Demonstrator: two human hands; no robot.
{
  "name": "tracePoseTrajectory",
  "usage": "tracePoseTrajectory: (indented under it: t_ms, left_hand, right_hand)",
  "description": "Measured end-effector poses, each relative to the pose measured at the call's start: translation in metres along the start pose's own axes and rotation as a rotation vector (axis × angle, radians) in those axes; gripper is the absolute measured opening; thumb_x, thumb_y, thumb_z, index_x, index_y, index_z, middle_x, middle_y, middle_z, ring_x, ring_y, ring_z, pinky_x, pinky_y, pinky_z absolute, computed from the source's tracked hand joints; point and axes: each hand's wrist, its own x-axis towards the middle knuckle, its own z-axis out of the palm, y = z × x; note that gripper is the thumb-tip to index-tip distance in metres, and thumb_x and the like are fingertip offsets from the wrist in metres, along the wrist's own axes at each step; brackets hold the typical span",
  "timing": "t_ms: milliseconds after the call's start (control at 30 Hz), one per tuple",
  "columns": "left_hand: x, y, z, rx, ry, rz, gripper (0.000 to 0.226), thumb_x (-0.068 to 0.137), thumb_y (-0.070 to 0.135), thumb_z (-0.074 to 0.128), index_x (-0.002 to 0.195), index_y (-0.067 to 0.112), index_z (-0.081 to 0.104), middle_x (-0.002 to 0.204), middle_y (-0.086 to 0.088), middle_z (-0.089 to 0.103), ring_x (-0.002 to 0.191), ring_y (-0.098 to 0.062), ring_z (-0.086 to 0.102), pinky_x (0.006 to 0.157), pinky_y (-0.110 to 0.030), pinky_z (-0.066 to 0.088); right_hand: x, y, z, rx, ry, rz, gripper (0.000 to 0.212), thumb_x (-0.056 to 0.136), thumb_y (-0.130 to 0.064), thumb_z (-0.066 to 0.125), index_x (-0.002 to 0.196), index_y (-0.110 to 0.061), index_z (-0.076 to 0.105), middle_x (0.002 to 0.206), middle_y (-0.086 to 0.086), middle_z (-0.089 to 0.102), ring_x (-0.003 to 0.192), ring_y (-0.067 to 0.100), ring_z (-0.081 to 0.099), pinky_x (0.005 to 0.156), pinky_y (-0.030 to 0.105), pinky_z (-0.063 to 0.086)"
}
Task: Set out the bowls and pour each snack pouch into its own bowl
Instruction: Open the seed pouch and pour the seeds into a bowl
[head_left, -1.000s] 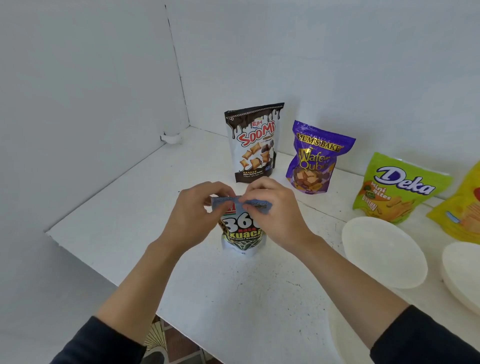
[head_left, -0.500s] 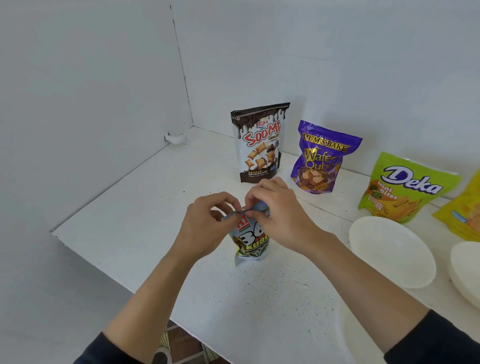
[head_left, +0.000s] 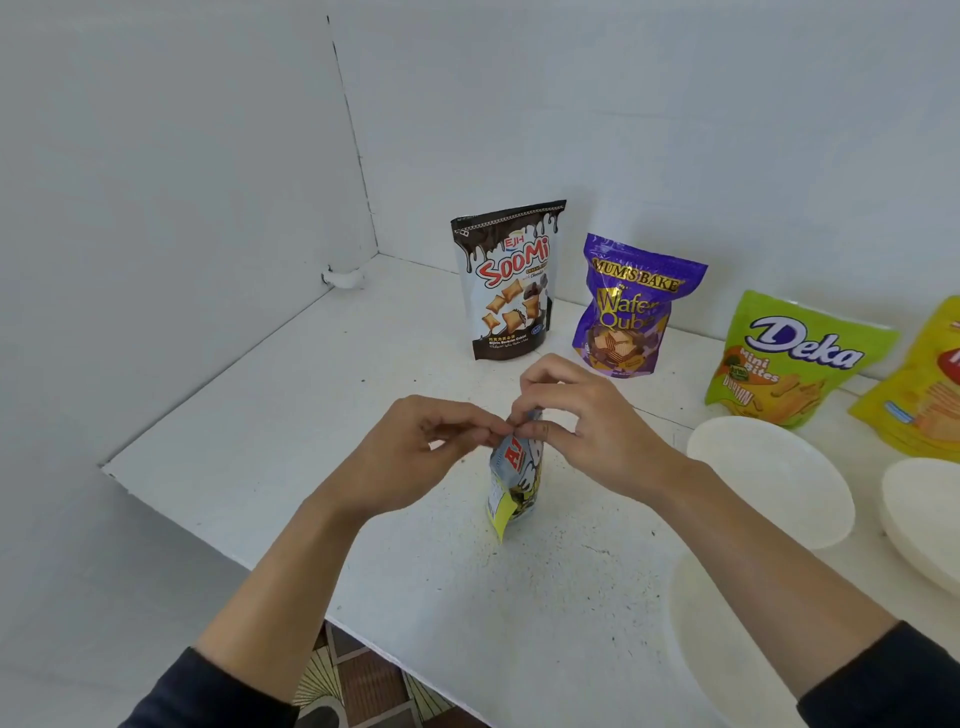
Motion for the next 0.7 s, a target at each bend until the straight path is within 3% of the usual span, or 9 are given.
tracePoseTrajectory:
  t_ms: [100,200,400,567,700]
  left_hand:
    - [0.001,-0.002,0.001,-0.011,0.001,0.088,0.02,0.096,0.007,0.067,0.11,0.014,0.079,0.105,0.008,0.079,0.103,-0.012,0.073,0.092,-0.023,0.057]
    - [0.002,-0.006,0.005,-0.051,0.059,0.152,0.012,0.087,0.01,0.077,0.099,0.011,0.082,0.097,0.005,0.079,0.091,-0.018,0.073,0.081,-0.028,0.057]
    - [0.003,-0.009,0.018,-0.014,0.079,0.204,0.004,0.091,0.011,0.073,0.093,0.011,0.077,0.091,0.002,0.07,0.086,-0.02,0.069,0.079,-0.038,0.058]
    - [0.002,-0.008,0.008,0.139,0.041,0.196,0.007,0.096,0.01,0.069,0.094,0.015,0.072,0.096,0.007,0.066,0.088,-0.015,0.064,0.076,-0.028,0.052]
    - [0.002,-0.007,-0.005,0.39,0.036,0.174,0.005,0.099,0.023,0.064,0.1,0.023,0.069,0.101,0.018,0.057,0.093,-0.001,0.059,0.077,-0.019,0.047]
  right_hand:
    - [-0.005,-0.003,0.002,0.027,-0.011,-0.029,0.012,0.088,-0.006,0.074,0.093,-0.017,0.071,0.102,-0.003,0.052,0.097,0.006,0.054,0.074,0.015,0.047]
    - [-0.011,-0.006,0.007,0.037,-0.006,-0.057,0.01,0.088,-0.01,0.075,0.094,-0.018,0.072,0.105,-0.004,0.052,0.095,0.009,0.057,0.075,0.026,0.05]
    - [-0.015,-0.006,0.009,0.068,0.006,-0.072,0.018,0.089,0.002,0.071,0.093,-0.016,0.073,0.108,-0.002,0.05,0.089,0.012,0.061,0.076,0.031,0.054]
    - [-0.017,-0.002,-0.004,0.076,-0.038,-0.052,0.015,0.09,0.003,0.069,0.09,-0.012,0.069,0.106,-0.003,0.051,0.09,0.016,0.061,0.077,0.036,0.056]
    - [-0.022,0.003,-0.006,0.061,-0.004,-0.017,0.012,0.09,0.0,0.07,0.088,-0.011,0.066,0.102,-0.006,0.053,0.092,0.014,0.06,0.078,0.037,0.057]
